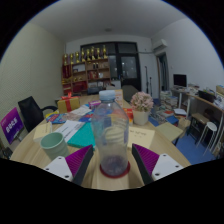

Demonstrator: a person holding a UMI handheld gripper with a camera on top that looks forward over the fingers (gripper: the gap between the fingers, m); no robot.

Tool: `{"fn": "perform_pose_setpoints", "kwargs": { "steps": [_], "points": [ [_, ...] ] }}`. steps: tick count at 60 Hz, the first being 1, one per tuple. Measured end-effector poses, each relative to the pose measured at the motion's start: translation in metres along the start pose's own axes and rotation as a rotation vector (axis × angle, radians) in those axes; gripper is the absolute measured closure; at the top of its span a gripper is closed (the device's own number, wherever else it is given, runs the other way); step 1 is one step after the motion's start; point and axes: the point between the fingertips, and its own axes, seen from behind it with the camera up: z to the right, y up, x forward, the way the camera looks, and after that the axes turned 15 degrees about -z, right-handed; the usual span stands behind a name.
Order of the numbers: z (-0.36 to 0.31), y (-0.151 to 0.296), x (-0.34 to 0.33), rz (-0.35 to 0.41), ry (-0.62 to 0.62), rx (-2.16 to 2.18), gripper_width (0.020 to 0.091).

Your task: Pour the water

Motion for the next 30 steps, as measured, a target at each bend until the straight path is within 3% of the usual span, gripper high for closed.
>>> {"fn": "perform_pose_setpoints", "kwargs": {
  "steps": [8, 20, 30],
  "points": [
    [-0.003, -0.025, -0.072, -0.041, -0.033, -0.014, 0.027],
    [-0.105, -0.049, -0.229, -0.029, -0.066, -0.02, 0.027],
    [-0.159, -0.078, -0.32, -0.049, -0.127, 0.016, 0.0268]
  ]
}}
